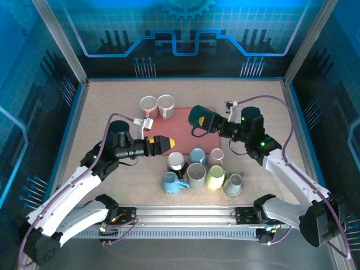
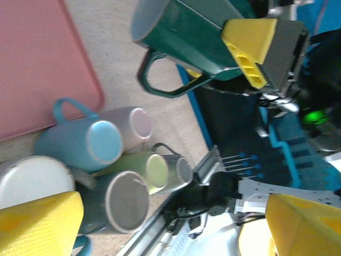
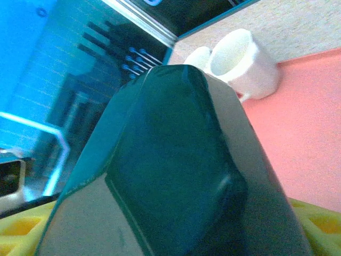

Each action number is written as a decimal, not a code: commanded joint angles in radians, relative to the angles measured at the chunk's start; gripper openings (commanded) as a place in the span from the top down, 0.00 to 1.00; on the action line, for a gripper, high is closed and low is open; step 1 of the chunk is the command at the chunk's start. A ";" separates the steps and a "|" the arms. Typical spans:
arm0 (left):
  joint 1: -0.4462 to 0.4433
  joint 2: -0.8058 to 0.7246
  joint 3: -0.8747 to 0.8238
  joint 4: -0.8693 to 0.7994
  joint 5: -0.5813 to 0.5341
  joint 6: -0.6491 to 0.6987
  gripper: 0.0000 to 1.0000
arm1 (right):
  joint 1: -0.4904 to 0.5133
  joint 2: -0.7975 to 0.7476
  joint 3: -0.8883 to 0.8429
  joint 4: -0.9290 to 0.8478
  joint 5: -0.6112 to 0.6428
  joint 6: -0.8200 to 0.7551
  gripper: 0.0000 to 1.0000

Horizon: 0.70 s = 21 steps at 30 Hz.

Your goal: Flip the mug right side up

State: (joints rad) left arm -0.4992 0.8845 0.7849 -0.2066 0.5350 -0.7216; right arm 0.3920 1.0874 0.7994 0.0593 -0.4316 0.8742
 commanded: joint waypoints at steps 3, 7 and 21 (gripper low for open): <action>0.004 0.082 -0.017 0.251 0.167 -0.092 0.13 | -0.036 -0.036 -0.073 0.481 -0.125 0.255 0.77; 0.005 0.150 -0.025 0.363 0.199 -0.153 0.15 | -0.054 -0.019 -0.151 0.723 -0.146 0.373 0.78; -0.003 0.287 0.037 0.594 0.272 -0.219 0.16 | -0.055 0.174 -0.178 1.242 -0.284 0.652 0.79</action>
State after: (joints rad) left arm -0.5003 1.1618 0.7753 0.3420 0.7689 -0.9627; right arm 0.3218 1.2713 0.5945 1.0817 -0.6823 1.4818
